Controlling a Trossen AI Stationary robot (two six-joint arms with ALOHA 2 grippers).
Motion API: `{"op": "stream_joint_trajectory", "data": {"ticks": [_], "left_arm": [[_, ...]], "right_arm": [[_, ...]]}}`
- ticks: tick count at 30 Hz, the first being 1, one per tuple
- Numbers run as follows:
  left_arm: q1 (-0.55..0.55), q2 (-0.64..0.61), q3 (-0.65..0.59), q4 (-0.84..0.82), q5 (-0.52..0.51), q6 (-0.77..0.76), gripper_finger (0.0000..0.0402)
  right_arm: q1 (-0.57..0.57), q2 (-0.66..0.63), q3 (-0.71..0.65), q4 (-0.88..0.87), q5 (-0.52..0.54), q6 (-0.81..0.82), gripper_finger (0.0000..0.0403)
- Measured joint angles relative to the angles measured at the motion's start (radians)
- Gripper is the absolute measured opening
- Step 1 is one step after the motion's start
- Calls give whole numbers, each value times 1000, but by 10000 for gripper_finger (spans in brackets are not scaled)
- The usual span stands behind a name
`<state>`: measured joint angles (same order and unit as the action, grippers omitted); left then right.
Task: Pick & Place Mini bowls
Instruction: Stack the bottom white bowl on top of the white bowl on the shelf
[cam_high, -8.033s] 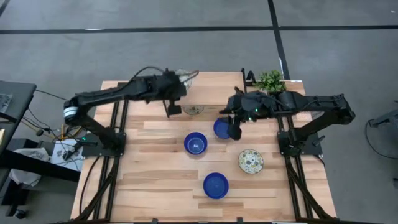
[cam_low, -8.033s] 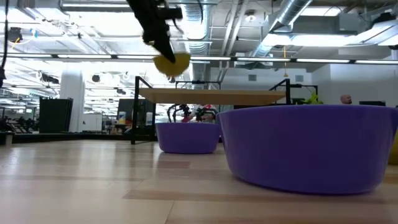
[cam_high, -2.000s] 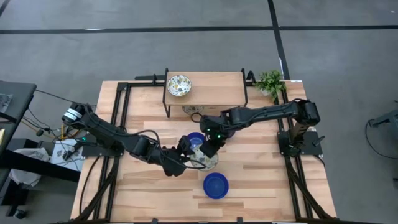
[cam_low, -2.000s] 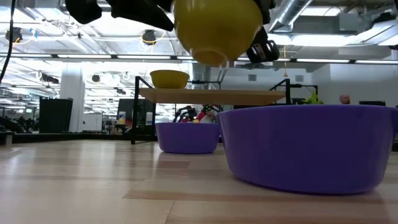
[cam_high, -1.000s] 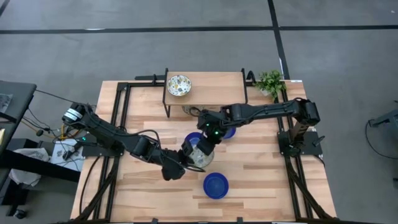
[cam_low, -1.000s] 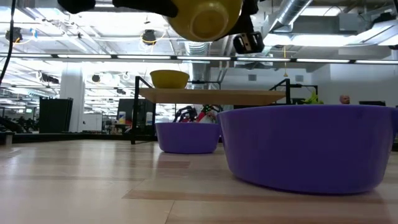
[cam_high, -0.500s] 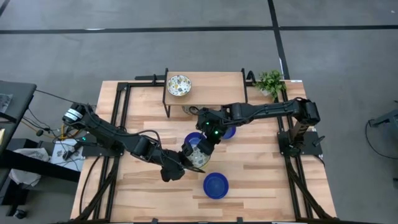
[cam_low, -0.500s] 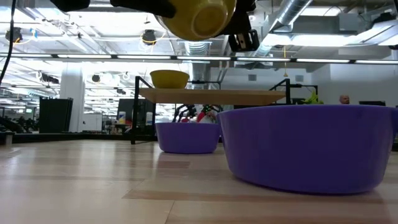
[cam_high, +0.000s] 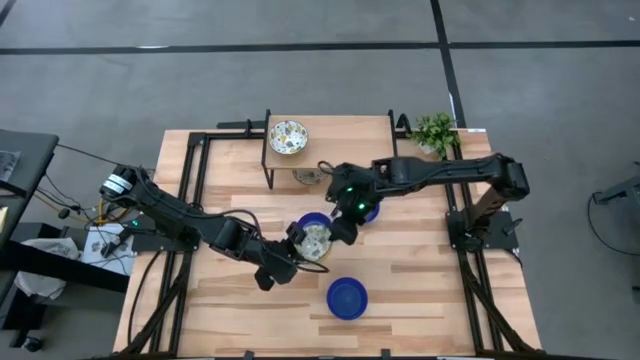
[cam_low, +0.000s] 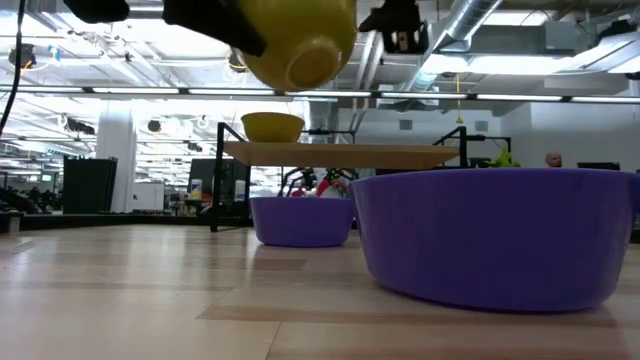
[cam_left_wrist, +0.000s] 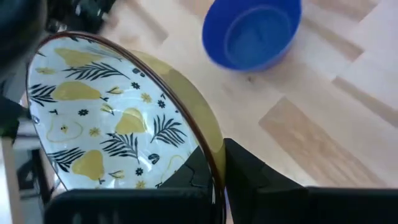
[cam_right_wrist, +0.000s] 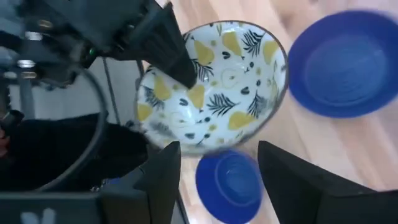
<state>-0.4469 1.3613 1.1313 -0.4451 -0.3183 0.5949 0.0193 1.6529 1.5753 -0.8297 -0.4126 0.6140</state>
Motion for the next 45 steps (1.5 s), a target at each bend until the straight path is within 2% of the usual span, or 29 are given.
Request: {"op": "stream_joint_trajectory", "data": {"ticks": [5,9,17,23,26,30,36,41,45], "left_arm": [[5,-7,0,-38,-87,-100,20],[35,-54,0,-73,-130,-180,20],[165,-170,5,-158,-176,-215,21],[299,-184,106,-305,-178,-209,21],[375,-185,158,-339,-179,-176,21],[479,-184,220,-347,-151,-134,21],[601,-184,282,-348,-95,-69,21],[662,-175,307,-350,-90,-12,21],[710,-145,315,-371,-81,12,21]], "right_arm": [[5,-109,0,-82,174,-39,185],[46,-208,0,-168,389,-67,160],[176,-349,0,-331,757,-26,101],[275,-389,0,-436,914,82,54],[337,-396,-16,-422,970,92,19],[421,-433,-117,-304,1017,86,7],[511,-530,-390,15,1042,74,2],[533,-587,-616,341,1042,35,1],[510,-599,-737,510,1041,33,1]]}}
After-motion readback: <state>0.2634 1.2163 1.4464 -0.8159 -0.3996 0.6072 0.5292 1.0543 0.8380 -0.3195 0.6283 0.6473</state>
